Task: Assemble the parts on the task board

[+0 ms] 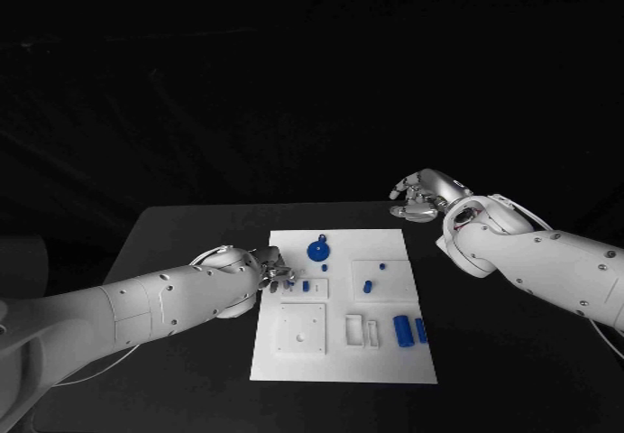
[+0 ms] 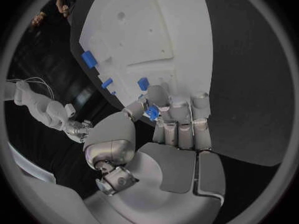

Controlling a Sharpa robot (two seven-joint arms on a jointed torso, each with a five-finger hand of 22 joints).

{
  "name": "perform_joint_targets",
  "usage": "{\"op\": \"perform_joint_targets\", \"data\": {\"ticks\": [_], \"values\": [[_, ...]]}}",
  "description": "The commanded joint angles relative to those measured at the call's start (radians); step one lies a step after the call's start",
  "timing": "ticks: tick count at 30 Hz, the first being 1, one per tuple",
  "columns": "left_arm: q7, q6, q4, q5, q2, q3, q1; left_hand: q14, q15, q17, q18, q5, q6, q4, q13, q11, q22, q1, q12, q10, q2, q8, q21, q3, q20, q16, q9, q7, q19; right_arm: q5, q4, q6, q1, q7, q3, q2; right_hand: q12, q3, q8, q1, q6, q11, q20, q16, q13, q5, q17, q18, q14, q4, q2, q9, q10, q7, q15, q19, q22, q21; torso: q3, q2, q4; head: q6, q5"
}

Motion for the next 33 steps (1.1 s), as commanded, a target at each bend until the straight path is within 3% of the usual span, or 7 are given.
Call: {"op": "perform_joint_targets", "data": {"ticks": [1,22,33], "values": [[0.001,0.041,-0.005,-0.007,0.005,0.000,0.000,0.012,-0.020,0.001,0.006,0.002,0.099,0.010,0.001,-0.008,0.018,0.006,0.004,0.000,0.007,0.007,0.004,0.012,-0.119,0.005,0.002,-0.033,0.009,-0.003,0.002,0.011,0.000,0.008,0.000,0.001,-0.002,-0.005,-0.004,-0.005,0.000,-0.002,-0.003,-0.004,-0.001,0.004,0.000,0.062,0.005,0.002,0.006,0.000,-0.005,0.006,-0.001,0.003,0.002,-0.004,-0.0001,0.000,0.0005,-0.002,0.000],[-0.023,0.133,-0.025,-0.008,0.015,0.000,0.000,0.011,-0.019,0.000,0.007,0.001,0.097,0.009,0.001,-0.008,0.018,0.010,0.007,-0.002,0.005,0.007,0.005,0.017,-0.118,0.006,0.002,-0.032,0.008,-0.002,0.002,0.011,0.000,0.009,0.000,0.001,-0.001,-0.006,-0.005,-0.006,0.000,-0.002,-0.003,-0.004,-0.002,0.004,0.000,0.062,0.006,0.003,0.006,0.000,-0.005,0.006,-0.002,0.004,0.002,-0.004,0.0000,-0.001,0.0004,-0.006,0.000],[-0.025,0.147,-0.045,-0.008,0.032,0.000,0.000,0.011,-0.019,0.000,0.007,0.003,0.097,0.008,0.001,-0.008,0.018,0.011,0.008,-0.002,0.004,0.008,0.005,0.018,-0.118,0.006,0.003,-0.032,0.008,-0.001,0.004,0.011,0.000,0.010,0.000,0.002,-0.001,-0.006,-0.005,-0.007,0.000,-0.002,-0.003,-0.004,-0.003,0.005,0.001,0.062,0.006,0.003,0.007,0.000,-0.005,0.006,-0.002,0.004,0.002,-0.005,0.0005,0.000,-0.0003,-0.006,-0.001]]}}
